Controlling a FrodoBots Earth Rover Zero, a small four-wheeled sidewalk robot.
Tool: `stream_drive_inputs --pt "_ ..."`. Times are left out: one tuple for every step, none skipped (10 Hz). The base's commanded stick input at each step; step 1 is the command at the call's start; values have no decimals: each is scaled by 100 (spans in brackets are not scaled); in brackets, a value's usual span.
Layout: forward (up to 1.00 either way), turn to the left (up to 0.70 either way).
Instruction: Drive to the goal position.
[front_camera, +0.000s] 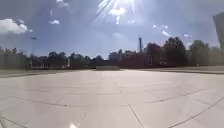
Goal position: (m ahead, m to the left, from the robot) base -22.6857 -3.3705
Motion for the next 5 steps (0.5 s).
stream_drive_inputs --pt "4 0" --pt "5 0" --pt "5 0" --pt "5 0" --pt "5 0"
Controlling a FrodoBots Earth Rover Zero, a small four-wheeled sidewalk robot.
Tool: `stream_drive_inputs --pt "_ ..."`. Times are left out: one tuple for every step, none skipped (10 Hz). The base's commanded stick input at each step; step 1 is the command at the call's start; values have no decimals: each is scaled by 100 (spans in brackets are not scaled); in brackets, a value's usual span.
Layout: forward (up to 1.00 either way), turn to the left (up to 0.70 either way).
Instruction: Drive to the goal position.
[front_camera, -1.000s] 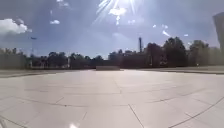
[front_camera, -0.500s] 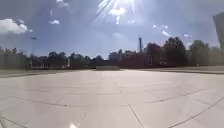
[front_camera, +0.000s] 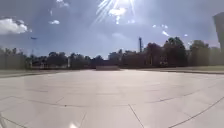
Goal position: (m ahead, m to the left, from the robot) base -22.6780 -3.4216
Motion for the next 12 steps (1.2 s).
stream_drive_inputs --pt "4 0" --pt "4 0" --pt "5 0" --pt "4 0" --pt "4 0" --pt "5 0" --pt "5 0" --pt "4 0" --pt "5 0" --pt "5 0" --pt "5 0" --pt "5 0"
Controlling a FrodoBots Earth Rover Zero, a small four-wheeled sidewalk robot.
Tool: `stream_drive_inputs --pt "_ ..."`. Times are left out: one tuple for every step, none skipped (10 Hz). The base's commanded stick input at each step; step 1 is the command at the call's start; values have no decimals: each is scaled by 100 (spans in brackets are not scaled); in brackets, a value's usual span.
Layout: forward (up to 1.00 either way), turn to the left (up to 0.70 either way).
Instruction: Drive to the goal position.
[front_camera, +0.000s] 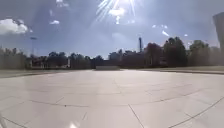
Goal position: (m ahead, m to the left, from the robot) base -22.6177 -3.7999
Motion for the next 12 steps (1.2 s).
stream_drive_inputs --pt "4 0" --pt "4 0" --pt "5 0" --pt "4 0" --pt "4 0" --pt "4 0" --pt "5 0" --pt "4 0" --pt "4 0" --pt "5 0" --pt "4 0" --pt "5 0"
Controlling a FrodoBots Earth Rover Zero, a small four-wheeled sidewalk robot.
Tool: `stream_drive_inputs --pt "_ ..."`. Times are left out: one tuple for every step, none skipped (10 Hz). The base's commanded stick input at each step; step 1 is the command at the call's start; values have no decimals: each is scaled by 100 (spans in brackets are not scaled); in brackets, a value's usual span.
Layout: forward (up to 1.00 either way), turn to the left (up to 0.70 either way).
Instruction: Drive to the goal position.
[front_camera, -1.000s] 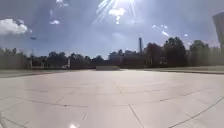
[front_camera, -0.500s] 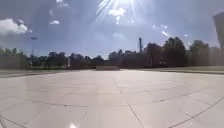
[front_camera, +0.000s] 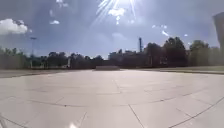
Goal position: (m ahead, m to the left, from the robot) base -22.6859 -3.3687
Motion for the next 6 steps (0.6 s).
stream_drive_inputs --pt "5 0" --pt "5 0" --pt "5 0" --pt "4 0" --pt "5 0" --pt "4 0"
